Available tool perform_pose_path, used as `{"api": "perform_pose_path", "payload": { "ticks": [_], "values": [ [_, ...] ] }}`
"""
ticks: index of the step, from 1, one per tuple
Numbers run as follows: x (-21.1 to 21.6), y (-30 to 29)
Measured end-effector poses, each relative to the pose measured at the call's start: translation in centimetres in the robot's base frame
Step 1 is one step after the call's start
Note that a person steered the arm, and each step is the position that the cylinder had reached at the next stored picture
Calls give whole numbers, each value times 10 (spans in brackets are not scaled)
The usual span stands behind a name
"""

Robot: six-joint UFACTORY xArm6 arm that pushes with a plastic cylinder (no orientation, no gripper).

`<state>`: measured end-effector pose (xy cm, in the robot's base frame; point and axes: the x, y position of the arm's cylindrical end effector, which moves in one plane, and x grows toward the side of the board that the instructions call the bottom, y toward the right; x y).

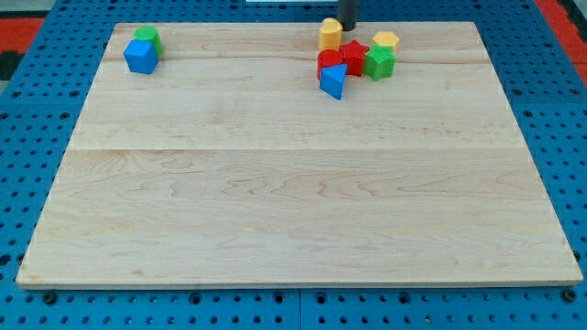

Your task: Push the yellow heart diagonally top left to the red circle

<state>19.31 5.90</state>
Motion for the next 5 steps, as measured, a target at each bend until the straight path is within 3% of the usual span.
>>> {"api": "perform_pose_path", "payload": {
  "ticks": [2, 4, 5],
  "values": [
    [0, -22],
    [-1, -106],
    [-1, -121]
  ]
}}
